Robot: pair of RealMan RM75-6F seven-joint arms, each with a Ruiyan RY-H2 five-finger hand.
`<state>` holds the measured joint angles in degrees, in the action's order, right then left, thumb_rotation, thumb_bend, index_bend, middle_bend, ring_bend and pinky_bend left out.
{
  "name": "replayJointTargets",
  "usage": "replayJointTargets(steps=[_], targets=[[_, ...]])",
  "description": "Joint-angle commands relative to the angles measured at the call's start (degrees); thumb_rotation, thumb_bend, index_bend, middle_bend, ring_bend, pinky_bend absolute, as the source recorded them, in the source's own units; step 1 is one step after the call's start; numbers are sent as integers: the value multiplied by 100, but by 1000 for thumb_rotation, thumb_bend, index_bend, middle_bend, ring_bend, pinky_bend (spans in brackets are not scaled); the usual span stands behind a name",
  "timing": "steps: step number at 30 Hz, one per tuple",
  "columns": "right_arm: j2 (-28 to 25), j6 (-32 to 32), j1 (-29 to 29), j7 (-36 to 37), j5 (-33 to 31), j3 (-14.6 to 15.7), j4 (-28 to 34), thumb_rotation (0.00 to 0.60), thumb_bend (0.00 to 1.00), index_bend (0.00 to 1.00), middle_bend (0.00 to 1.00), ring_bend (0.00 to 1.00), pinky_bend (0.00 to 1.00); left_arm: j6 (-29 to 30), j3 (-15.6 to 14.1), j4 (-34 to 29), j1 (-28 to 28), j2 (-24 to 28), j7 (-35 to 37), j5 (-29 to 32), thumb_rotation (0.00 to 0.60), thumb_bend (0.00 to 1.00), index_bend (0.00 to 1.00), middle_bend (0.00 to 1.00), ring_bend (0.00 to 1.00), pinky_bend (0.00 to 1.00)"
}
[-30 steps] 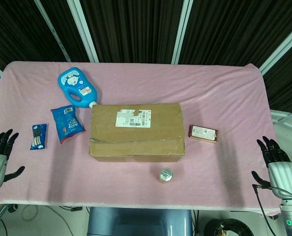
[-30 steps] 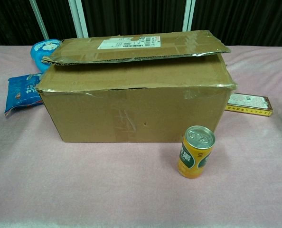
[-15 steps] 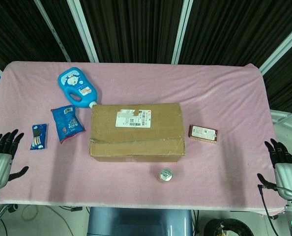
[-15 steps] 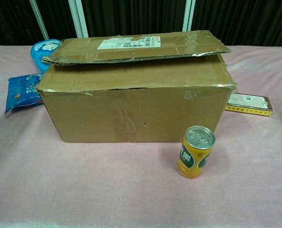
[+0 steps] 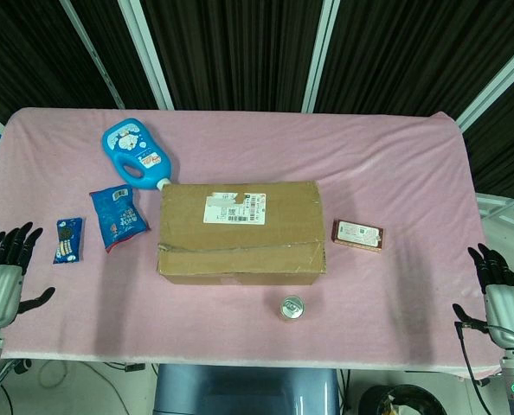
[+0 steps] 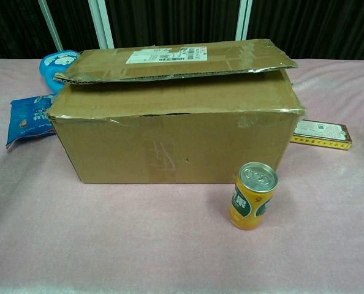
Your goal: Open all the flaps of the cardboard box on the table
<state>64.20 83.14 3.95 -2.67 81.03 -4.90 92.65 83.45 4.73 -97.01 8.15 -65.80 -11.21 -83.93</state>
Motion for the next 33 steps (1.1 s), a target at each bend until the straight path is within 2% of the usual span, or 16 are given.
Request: replayJointTargets(steps=[1,6,9,13,20,33], targets=[[5,-42,15,20,-50,-20,13,600,271,0,0,0,234,-110,167,-313,220,82,-283,-52,600,179,0,0,0,0],[10,-94,30,19,-126,-44,55,600,271,0,0,0,234,-614,619,-922,805,172,-843,182,600,205,0,0,0,0],[2,-138,32,40,-190,-53,81,600,271,0,0,0,234,-885,809,-1070,1075,129,-1073,438,600,245,0,0,0,0],[-14,-180,37,76,-273,-81,102,600,271,0,0,0,233,-1207,995,-1131,1425,-52,-1310,775,600,246,0,0,0,0],[-30,-216,41,74,-326,-92,123,600,270,0,0,0,234,-1634,989,-1203,1861,-368,-1686,1033,600,246,0,0,0,0],[-42,-239,45,113,-372,-113,139,600,270,0,0,0,233,-1762,839,-1267,2194,-754,-2088,1179,600,246,0,0,0,0]])
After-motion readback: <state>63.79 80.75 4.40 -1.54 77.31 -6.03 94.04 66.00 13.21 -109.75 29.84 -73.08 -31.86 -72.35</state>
